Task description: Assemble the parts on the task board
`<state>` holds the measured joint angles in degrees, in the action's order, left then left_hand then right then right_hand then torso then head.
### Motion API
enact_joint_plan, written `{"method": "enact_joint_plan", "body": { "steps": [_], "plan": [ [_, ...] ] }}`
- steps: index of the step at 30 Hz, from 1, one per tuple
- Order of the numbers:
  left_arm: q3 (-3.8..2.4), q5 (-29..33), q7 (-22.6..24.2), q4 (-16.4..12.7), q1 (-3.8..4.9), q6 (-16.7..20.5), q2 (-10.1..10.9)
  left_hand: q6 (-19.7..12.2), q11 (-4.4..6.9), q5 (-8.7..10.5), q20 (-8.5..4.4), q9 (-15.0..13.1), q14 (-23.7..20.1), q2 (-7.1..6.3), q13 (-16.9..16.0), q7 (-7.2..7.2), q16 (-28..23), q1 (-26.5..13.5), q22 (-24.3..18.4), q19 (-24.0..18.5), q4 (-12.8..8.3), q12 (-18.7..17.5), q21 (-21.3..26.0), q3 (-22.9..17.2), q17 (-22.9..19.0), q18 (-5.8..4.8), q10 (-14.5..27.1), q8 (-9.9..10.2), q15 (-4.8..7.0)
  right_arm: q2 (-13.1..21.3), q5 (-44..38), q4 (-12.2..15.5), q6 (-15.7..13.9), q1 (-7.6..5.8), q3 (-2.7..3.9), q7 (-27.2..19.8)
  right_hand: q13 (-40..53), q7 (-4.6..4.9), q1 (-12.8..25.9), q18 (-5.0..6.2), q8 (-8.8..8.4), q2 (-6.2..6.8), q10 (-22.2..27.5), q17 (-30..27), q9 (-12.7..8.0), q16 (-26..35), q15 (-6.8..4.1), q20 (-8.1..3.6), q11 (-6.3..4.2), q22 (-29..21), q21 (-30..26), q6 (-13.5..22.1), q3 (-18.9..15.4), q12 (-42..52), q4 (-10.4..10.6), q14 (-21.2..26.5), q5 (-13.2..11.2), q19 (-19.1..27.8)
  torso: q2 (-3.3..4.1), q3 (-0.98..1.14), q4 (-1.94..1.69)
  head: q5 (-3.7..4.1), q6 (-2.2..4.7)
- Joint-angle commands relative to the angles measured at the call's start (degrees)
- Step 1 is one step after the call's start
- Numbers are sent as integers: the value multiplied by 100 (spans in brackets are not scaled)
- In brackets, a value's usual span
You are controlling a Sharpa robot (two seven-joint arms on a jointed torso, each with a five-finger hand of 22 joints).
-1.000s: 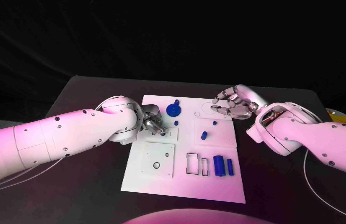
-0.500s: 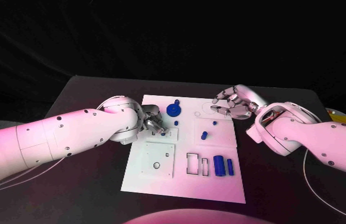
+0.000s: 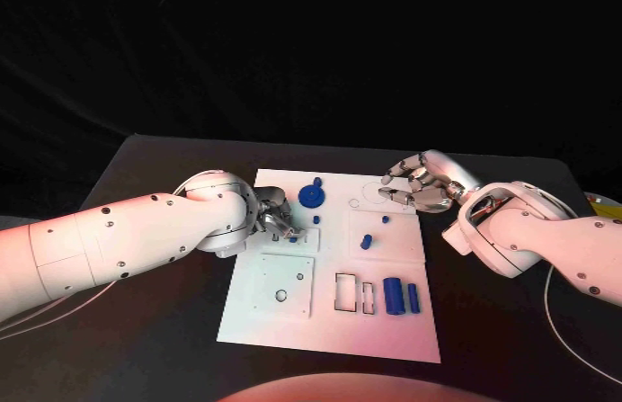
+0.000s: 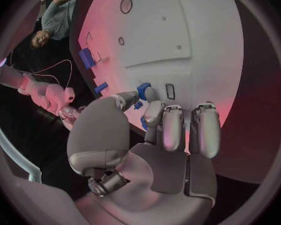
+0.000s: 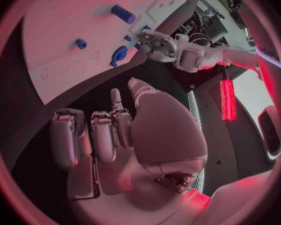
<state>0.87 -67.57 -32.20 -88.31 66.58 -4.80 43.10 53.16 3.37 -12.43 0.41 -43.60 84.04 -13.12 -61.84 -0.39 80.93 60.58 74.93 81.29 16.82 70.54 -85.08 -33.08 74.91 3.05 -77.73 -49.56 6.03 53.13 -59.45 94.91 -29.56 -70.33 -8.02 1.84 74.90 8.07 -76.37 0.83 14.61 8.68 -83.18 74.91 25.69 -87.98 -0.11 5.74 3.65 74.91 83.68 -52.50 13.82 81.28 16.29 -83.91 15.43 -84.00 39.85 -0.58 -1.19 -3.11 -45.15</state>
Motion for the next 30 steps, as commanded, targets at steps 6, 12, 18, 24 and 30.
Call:
{"method": "enact_joint_plan", "body": {
  "steps": [6,12,18,24,30],
  "plan": [
    [10,69,-34,-5,-10,-73,-2,22,9,-2,-6,17,254,89,-12,54,-2,-182,295,52,7,39,-28,422,173,-33,-20,42,25,3,32,-3,-8,5,0,-68,633,16,78,109,43,-1,61,800,14,39,-44,-20,-14,1046,-75,44,-27,-57,18,-444,17,-177,3,0,8,-5,-3],
    [8,85,-12,-37,-11,-23,45,34,8,-5,-6,23,255,169,-15,56,-3,-293,298,53,11,42,-27,629,175,-33,-23,57,25,5,50,-5,-13,6,0,-72,608,18,105,120,46,-12,85,772,18,52,-44,-20,-13,1018,-120,57,-33,-86,24,-436,5,-152,5,-2,9,19,11],
    [-1,157,9,-77,-11,60,74,36,5,-1,-5,22,254,192,-11,60,-6,-388,297,52,11,38,-24,811,172,-32,-19,65,23,5,60,-16,-17,10,0,-71,605,18,108,121,46,-13,88,775,18,51,-44,-20,-12,1015,-124,59,-34,-89,24,-437,2,-150,1,-5,1,31,34],
    [-63,274,7,-131,-7,178,121,26,-3,-7,-2,18,253,214,48,68,-8,-489,269,32,11,-8,-10,998,170,-26,19,72,18,-5,64,-54,-14,18,0,-64,607,17,100,121,54,-26,89,770,25,56,-44,-21,-14,1016,-127,72,-30,-89,11,-435,-45,-150,-7,-1,3,39,86],
    [-160,310,-16,-219,27,203,208,10,-7,-9,0,18,253,213,55,72,-8,-509,266,29,9,-14,-8,1047,172,-25,28,79,16,-5,67,-81,-14,20,0,-57,606,18,101,122,58,-26,90,778,28,54,-44,-21,-14,1013,-132,75,-32,-90,10,-436,-66,-148,-4,5,-1,25,89]
  ]
}}
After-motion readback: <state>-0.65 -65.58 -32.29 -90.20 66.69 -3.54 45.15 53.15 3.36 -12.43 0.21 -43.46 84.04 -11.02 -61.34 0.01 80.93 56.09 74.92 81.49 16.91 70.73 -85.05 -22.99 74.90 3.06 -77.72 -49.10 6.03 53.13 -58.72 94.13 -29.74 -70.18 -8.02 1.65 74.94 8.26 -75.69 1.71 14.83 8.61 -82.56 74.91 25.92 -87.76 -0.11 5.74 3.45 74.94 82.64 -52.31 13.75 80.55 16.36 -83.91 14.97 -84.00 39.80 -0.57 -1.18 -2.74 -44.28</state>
